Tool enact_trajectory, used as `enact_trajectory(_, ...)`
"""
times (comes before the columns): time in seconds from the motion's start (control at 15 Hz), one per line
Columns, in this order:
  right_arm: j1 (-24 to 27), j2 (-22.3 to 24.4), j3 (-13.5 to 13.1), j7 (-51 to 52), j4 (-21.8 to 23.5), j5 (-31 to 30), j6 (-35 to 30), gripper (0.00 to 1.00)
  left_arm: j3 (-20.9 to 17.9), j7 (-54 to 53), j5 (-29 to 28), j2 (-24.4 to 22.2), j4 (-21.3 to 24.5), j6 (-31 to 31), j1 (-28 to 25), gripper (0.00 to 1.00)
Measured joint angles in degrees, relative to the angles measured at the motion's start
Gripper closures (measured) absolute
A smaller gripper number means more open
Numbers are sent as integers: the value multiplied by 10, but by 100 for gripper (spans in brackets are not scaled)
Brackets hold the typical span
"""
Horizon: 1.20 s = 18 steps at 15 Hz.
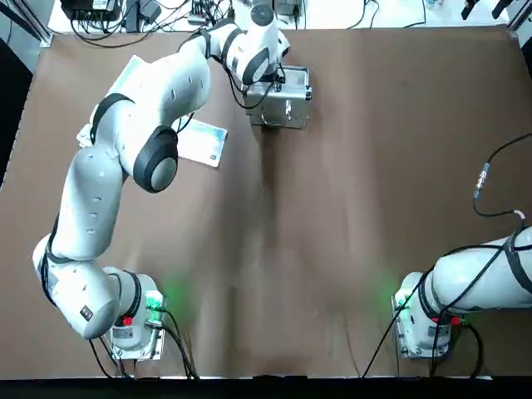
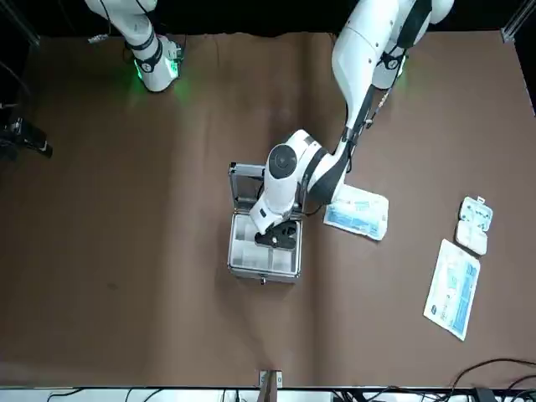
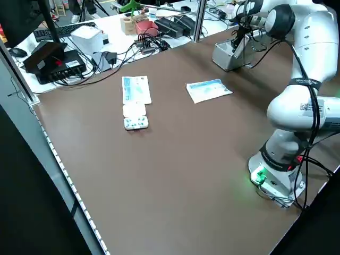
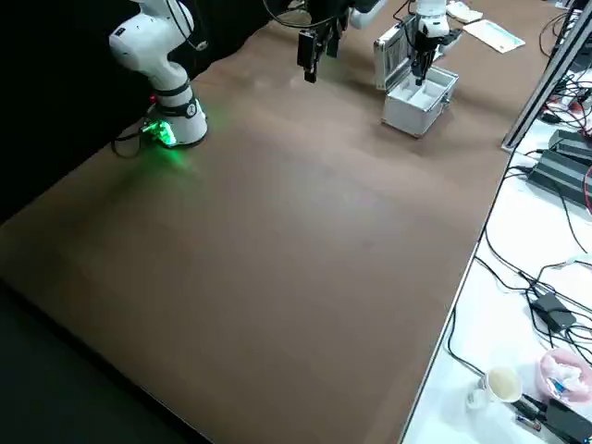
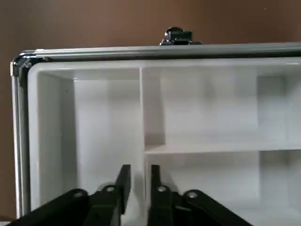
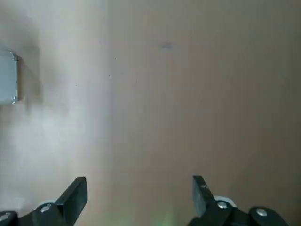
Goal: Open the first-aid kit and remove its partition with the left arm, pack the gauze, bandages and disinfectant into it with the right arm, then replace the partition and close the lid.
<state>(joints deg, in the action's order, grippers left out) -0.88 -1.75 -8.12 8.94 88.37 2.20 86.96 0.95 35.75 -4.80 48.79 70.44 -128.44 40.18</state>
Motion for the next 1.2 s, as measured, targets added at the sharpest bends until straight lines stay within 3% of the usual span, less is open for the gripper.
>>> enact_trajectory(0.07, 0, 0, 0, 0, 0, 0, 0, 1, 0, 0, 0, 0, -1, 0, 0, 67)
enact_trajectory(0.4, 0, 0, 0, 0, 0, 0, 0, 1, -1, 1, 0, -2, -11, 0, -2, 67)
enact_trajectory(1.0, 0, 0, 0, 0, 0, 0, 0, 1, 0, 4, 4, -69, -22, 75, -11, 64)
enact_trajectory(1.2, 0, 0, 0, 0, 0, 0, 0, 1, 0, 4, 4, -94, -22, 101, -14, 41)
